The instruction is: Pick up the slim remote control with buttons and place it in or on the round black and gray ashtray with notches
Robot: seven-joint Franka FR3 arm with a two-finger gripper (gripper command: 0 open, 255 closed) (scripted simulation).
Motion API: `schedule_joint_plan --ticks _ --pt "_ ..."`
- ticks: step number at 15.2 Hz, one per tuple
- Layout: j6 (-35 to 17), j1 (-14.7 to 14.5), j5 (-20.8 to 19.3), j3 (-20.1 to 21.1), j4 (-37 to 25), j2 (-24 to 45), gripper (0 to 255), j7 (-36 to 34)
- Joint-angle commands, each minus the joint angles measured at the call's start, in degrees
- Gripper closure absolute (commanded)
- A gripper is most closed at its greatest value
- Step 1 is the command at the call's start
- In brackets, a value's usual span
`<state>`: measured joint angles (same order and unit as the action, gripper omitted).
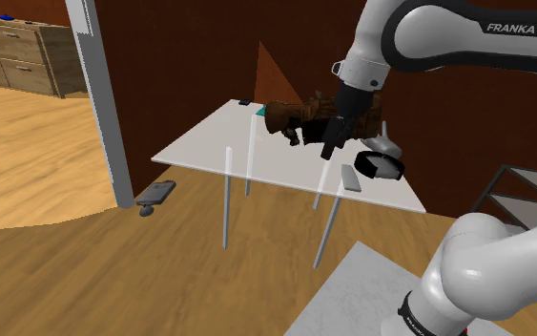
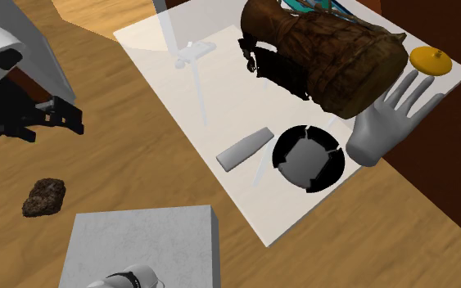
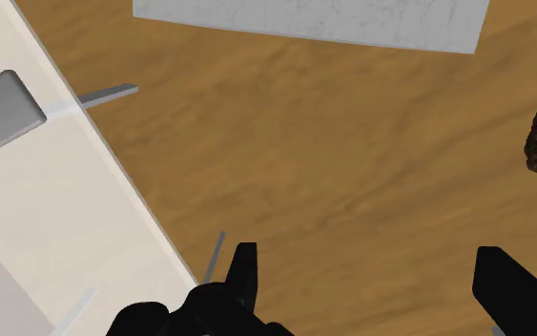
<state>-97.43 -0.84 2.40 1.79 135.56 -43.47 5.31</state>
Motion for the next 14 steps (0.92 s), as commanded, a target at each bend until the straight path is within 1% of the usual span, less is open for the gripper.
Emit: schedule_joint_plan --ticks 1,14 --pt "0.00 0.00 0.00 0.00 0.00 0.00 0 0.00" --pt "-13.31 9.96 -3.60 -6.68 -2.73 17.97 0 -7.05"
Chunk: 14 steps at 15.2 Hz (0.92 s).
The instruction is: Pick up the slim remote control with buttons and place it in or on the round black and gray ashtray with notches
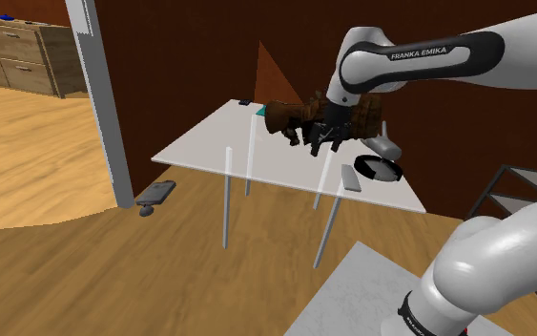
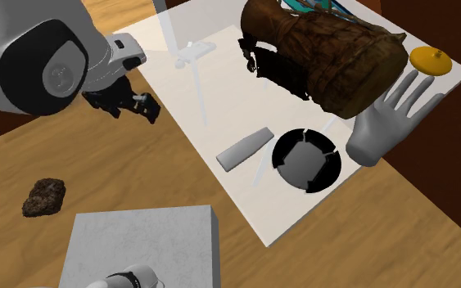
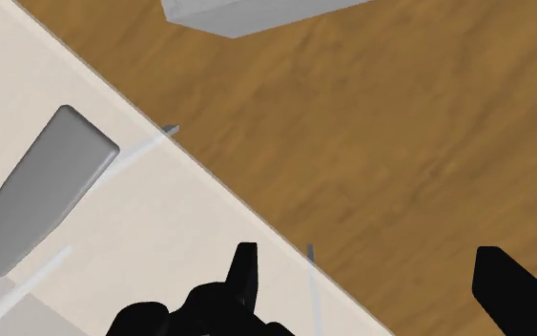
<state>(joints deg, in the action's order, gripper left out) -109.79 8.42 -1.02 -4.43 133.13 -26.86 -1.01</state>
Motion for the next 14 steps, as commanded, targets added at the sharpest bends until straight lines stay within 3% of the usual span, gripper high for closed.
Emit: schedule_joint_plan --ticks 1,14 --pt "-1.80 1.38 -0.35 -1.04 -0.70 2.75 0 -1.26" --pt "-10.88 9.43 -0.23 -9.03 -7.34 20.44 0 -7.26"
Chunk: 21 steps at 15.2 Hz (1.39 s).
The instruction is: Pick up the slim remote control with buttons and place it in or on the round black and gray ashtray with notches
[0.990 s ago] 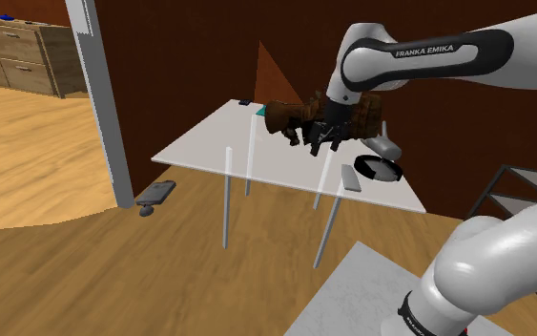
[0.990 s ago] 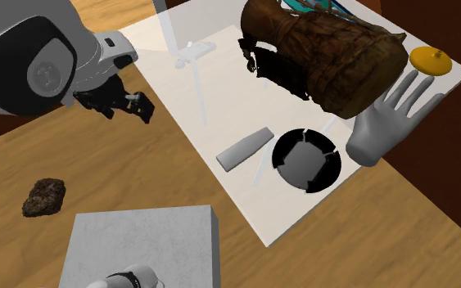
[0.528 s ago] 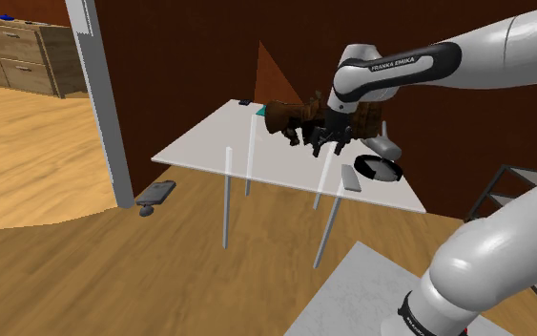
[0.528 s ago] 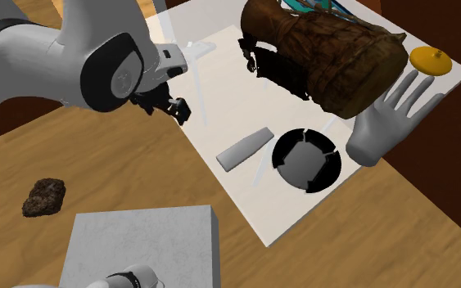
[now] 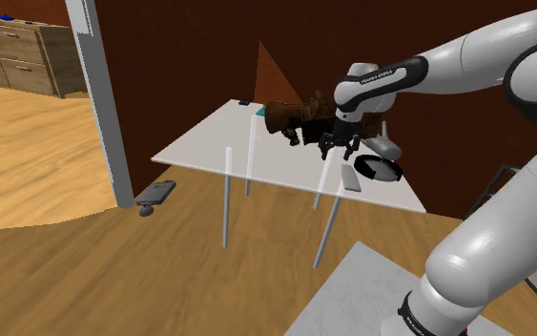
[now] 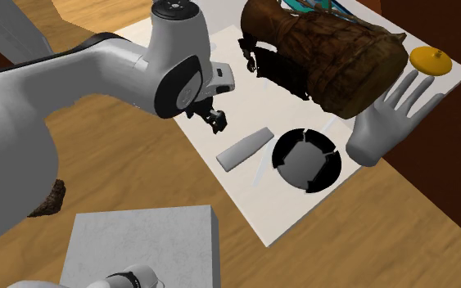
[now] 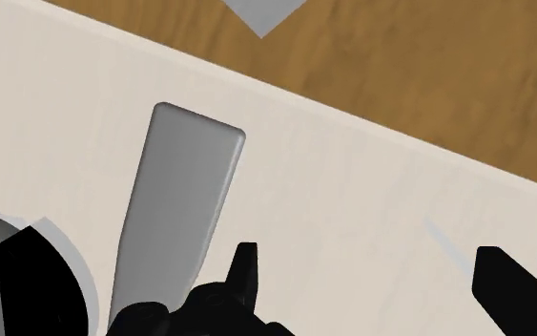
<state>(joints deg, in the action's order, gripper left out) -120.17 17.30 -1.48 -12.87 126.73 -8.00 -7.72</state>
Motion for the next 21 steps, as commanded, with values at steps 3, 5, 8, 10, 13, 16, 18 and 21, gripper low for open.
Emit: schedule_joint_plan --ticks 3,5,8,10,13,16,18,21 --pt "-2.09 2.30 0.97 -2.48 -2.71 5.50 0 -1.62" --pt "-3.07 3.49 1.62 -3.70 -3.91 8.08 0 -2.27" --pt "-4.40 5.31 2.82 -5.49 -5.73 11.88 0 -3.14" --pt "-5.21 6.58 3.75 -6.62 -6.93 14.37 0 -3.67" --pt "-7.00 7.28 4.62 -7.07 -6.84 16.36 0 -3.65" --pt "-9.11 7.41 5.25 -6.95 -5.94 17.66 0 -3.21" --pt "-10.51 7.51 5.71 -6.84 -5.40 18.58 0 -2.90" --pt "-10.91 7.54 5.85 -6.80 -5.26 18.85 0 -2.80"
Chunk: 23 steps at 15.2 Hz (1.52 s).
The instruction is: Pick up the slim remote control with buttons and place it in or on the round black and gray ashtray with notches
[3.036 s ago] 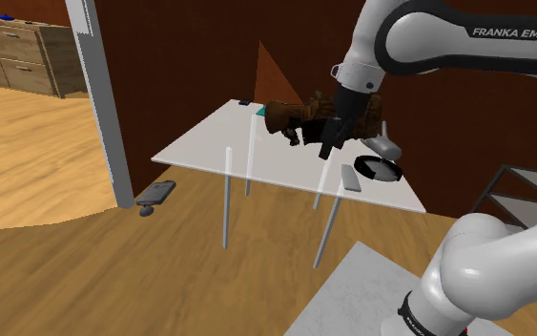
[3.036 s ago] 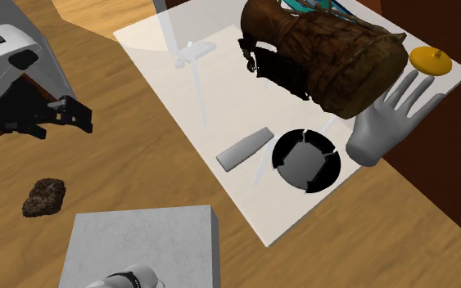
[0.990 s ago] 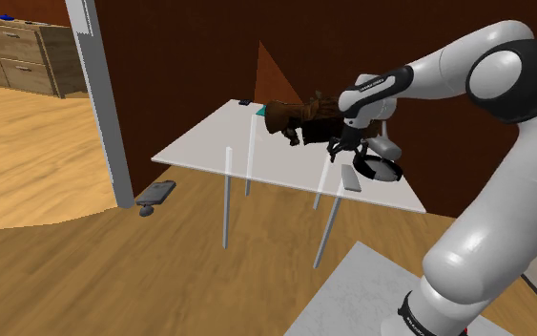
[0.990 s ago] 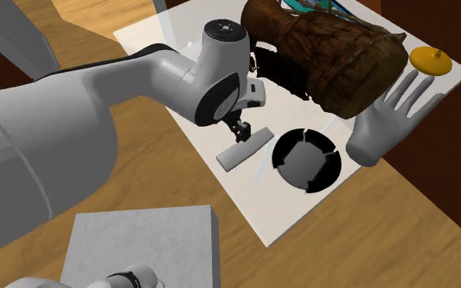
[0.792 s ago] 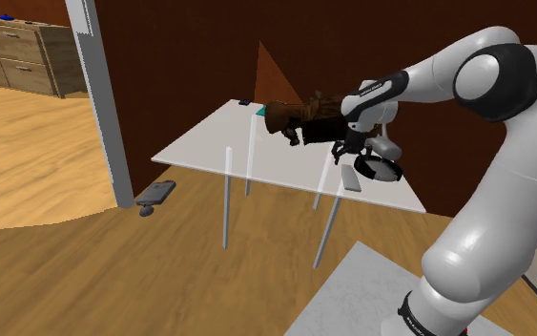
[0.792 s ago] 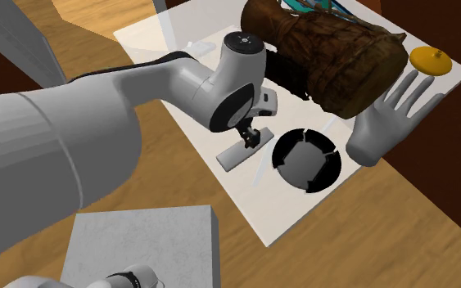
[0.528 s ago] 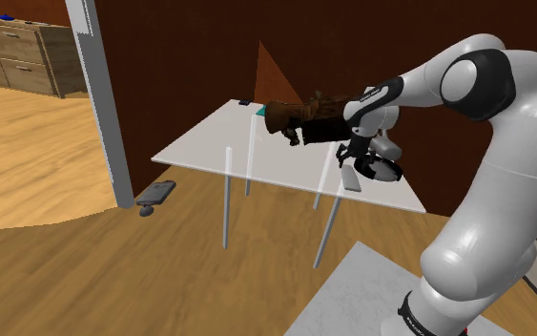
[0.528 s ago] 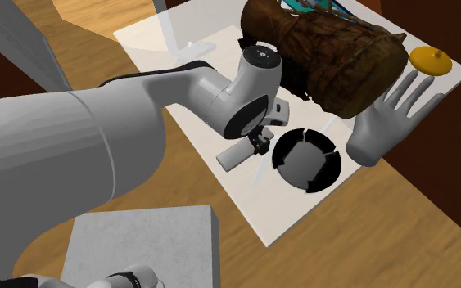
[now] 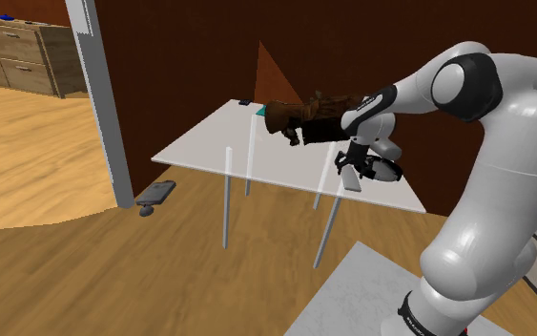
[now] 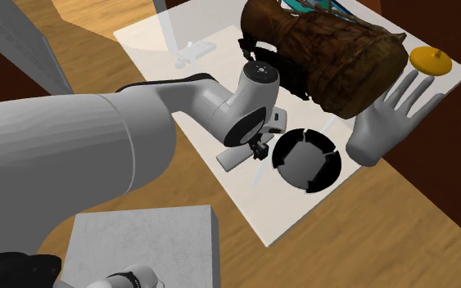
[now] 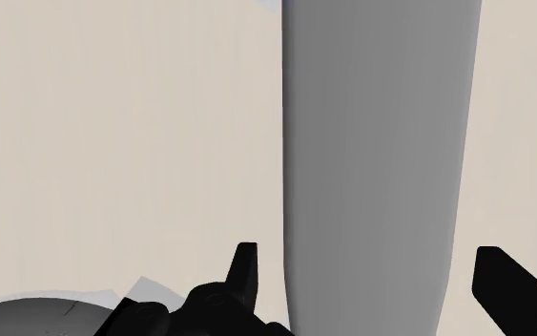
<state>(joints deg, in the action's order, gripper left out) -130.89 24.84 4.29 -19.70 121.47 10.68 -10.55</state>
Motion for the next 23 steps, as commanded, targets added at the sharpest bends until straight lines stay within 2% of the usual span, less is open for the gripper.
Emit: schedule_joint_plan --ticks 1,6,7,16,23 --pt "-0.19 0.00 0.08 0.03 0.01 0.17 0 0.02" --pt "-0.17 0.00 0.08 0.03 0.00 0.17 0 0.03" --pt "-0.17 0.00 0.08 0.03 0.00 0.17 255 0.03" --pt "-0.19 0.00 0.08 0.03 0.01 0.17 255 0.02" --pt "4.71 -0.31 -1.45 -0.30 -1.97 -2.96 255 -1.00"
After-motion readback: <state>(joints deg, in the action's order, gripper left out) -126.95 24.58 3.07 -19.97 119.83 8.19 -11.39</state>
